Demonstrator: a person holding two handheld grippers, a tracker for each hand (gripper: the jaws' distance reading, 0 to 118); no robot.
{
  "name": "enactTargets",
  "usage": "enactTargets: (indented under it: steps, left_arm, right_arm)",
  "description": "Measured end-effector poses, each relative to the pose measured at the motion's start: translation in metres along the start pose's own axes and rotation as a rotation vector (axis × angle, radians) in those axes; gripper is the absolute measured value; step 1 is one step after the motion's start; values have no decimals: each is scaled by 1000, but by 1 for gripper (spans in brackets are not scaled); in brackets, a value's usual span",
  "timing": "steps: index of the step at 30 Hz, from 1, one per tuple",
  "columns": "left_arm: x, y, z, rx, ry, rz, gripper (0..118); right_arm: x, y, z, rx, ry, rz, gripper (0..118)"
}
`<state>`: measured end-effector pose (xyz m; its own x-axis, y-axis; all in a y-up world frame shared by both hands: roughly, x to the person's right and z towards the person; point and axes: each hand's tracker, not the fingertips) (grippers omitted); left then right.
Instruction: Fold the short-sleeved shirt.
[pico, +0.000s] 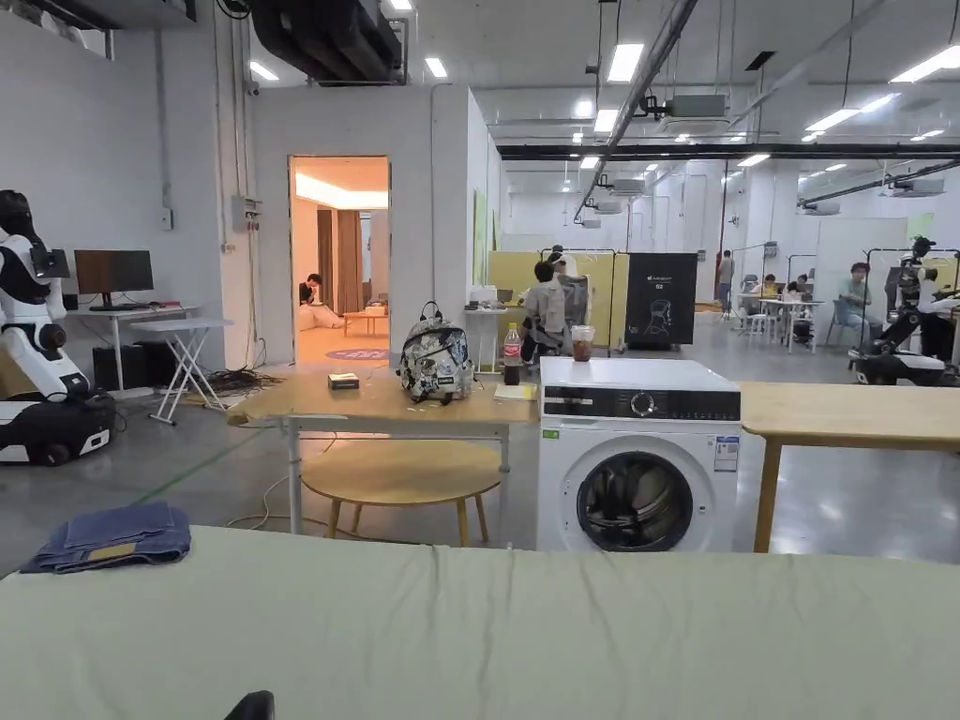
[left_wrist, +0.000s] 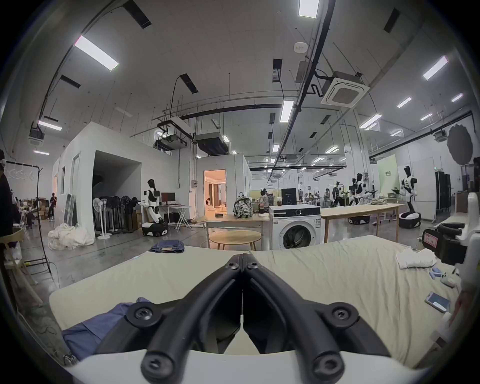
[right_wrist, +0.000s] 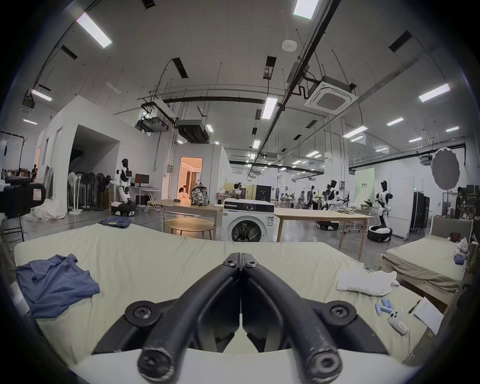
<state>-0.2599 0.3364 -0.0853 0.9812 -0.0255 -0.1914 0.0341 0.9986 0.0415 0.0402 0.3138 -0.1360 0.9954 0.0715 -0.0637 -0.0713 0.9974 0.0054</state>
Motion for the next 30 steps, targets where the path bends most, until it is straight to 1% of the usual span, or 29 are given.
enactTargets:
  steps: [5,9,14,20,25,30]
  left_arm:
    - [-4,-1,-1,-6,5,18,0]
    - [-11,-1,0,-7,14,32,0]
    - [-24,-1,5,-1,31,44,0]
    - [-19,-6,3,-18,11,37,0]
    - [-14,-6,2,-16,-10,39,0]
    - [-12,-6,0,-23,-25,44,0]
  right_arm:
    - [-1,2,1,4,-5,15,0]
    - [-10,2,-2,6,9,27,0]
    - [-19,2,-9,-5,52,-5,0]
    - [-17,-2,-7,-18,31,7,0]
    - [-10,-1,-6,-18,18,-12,0]
    - [-5,0,-4,-21,7,-9,0]
